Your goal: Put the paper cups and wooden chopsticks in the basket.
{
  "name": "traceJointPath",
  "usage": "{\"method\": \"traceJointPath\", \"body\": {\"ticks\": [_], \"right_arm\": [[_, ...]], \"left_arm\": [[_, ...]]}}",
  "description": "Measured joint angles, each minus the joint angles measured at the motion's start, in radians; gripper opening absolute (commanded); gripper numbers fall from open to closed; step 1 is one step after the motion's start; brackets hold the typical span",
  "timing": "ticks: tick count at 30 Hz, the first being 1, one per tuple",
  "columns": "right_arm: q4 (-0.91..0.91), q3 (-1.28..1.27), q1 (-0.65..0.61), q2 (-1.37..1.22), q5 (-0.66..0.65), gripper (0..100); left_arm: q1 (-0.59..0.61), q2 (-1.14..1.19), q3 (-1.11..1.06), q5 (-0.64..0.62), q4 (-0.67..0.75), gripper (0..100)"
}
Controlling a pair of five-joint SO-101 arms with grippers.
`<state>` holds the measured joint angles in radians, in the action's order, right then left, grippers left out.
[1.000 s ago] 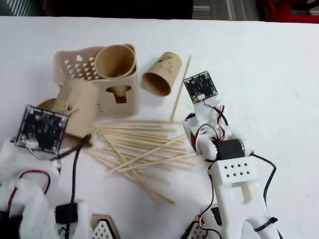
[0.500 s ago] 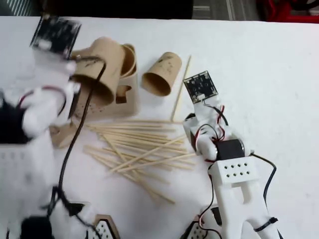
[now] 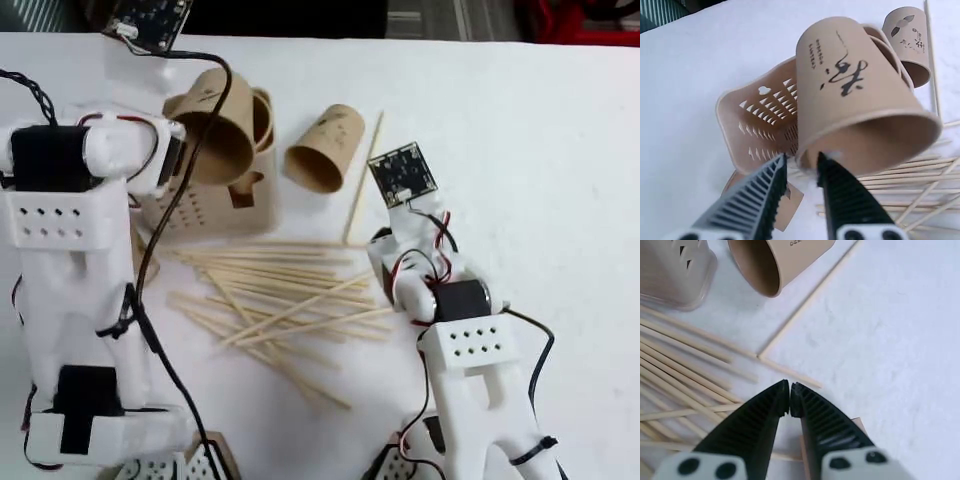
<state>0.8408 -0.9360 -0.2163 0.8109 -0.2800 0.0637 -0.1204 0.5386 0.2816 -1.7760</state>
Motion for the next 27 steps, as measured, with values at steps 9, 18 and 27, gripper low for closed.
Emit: {"method": "traceJointPath", "body": {"ticks": [9, 18, 27], "right_arm": [[0.0, 0.0, 0.0, 0.0, 0.0, 2.1], [0.0, 0.0, 0.0, 0.0, 0.0, 2.1], [0.0, 0.0, 0.0, 0.0, 0.0, 2.2]], "left_arm": [[0.0, 0.009, 0.0, -0.006, 0.087, 22], [0.0, 0.06, 0.0, -0.112, 0.29, 22], [0.034, 0.16, 0.049, -0.155, 0.31, 23]]}}
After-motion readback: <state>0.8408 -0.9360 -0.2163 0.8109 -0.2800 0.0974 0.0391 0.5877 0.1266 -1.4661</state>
